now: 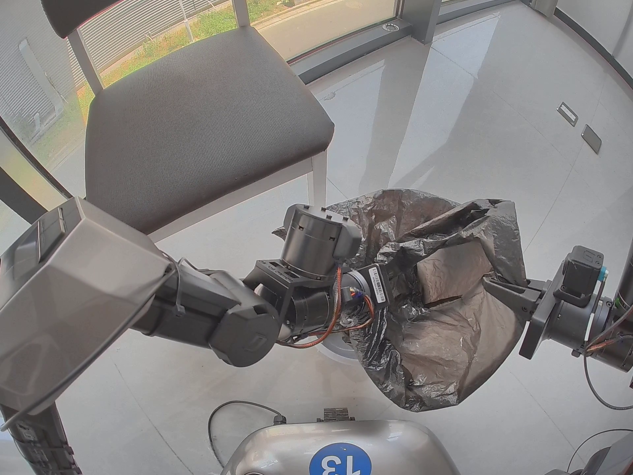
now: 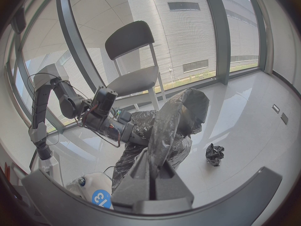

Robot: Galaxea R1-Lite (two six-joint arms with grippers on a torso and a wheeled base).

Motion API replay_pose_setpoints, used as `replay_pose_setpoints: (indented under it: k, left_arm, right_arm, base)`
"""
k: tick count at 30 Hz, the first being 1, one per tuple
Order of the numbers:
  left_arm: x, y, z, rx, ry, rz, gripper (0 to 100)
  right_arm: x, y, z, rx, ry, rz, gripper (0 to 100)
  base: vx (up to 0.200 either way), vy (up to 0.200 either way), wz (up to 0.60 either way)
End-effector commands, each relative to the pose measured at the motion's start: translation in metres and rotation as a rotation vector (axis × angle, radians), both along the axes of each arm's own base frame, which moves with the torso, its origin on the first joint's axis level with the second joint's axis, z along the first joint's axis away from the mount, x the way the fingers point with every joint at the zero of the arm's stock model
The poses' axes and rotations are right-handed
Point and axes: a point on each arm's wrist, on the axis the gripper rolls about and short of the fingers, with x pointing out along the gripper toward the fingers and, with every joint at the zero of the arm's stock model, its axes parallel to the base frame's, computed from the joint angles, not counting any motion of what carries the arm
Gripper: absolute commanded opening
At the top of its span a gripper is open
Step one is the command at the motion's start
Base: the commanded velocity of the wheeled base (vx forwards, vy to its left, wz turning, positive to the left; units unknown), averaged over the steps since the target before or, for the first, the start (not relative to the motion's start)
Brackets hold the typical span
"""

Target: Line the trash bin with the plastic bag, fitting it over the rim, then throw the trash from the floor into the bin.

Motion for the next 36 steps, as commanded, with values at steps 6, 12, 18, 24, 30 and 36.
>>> replay_pose_setpoints:
  k: [6, 12, 18, 24, 30, 36]
  left_arm:
    - [-0.010, 0.003, 0.002, 0.029, 0.024, -0.012, 0]
    - [-0.021, -0.007, 0.001, 0.029, 0.029, -0.055, 0]
    - [-0.022, -0.006, -0.005, 0.043, 0.043, -0.055, 0]
    - [-0.017, -0.007, -0.011, 0.046, 0.048, -0.050, 0]
    - [-0.011, -0.019, -0.022, 0.045, 0.064, -0.081, 0]
    - [0.000, -0.022, -0.026, 0.044, 0.059, -0.067, 0]
  right_arm:
    - [0.000, 0.006, 0.020, 0.002, 0.004, 0.030, 0]
    - [-0.003, 0.010, 0.017, -0.004, 0.019, 0.054, 0]
    - [-0.006, 0.008, 0.002, -0.018, 0.082, 0.053, 0]
    - [-0.011, 0.005, -0.029, -0.050, 0.220, 0.060, 0]
    - [-0.001, 0.012, -0.037, -0.066, 0.262, 0.075, 0]
    - [0.009, 0.018, -0.051, -0.087, 0.303, 0.071, 0]
  base:
    - [0.000, 0.000, 0.00]
    - [0.000, 0.000, 0.00]
    - [0.000, 0.000, 0.00]
    - [0.000, 0.000, 0.00]
    - [0.000, 0.000, 0.00]
    - [0.000, 0.000, 0.00]
